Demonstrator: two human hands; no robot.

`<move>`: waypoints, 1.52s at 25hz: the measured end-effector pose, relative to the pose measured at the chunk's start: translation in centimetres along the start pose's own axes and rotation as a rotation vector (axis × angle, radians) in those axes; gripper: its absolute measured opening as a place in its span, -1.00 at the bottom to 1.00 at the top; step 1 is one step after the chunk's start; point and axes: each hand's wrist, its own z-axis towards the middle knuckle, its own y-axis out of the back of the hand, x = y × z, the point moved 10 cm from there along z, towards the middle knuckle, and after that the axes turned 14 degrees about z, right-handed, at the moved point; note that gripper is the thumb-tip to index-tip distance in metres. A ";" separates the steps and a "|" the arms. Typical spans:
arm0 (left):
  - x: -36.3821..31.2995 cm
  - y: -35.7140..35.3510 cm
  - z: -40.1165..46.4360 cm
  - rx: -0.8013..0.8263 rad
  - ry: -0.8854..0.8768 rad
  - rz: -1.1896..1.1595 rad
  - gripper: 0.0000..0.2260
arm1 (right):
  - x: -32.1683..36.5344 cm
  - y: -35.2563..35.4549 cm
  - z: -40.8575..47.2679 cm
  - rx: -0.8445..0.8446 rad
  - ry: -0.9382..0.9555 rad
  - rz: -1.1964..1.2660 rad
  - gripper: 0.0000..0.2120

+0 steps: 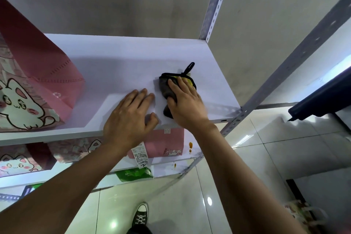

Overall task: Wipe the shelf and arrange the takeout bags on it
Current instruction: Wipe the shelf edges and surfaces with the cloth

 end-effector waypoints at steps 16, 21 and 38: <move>-0.2 0.3 -0.1 0.020 -0.048 -0.039 -0.42 | -8.8 5.5 -2.6 -0.266 -0.271 0.053 -0.48; -0.4 0.1 -0.2 0.066 -0.080 -0.034 -0.39 | -6.2 4.7 -6.7 -0.296 -0.147 0.068 -0.42; -3.3 1.1 -10.0 -0.038 -0.016 0.062 -0.28 | -5.4 3.4 -10.4 -0.404 0.143 0.095 -0.48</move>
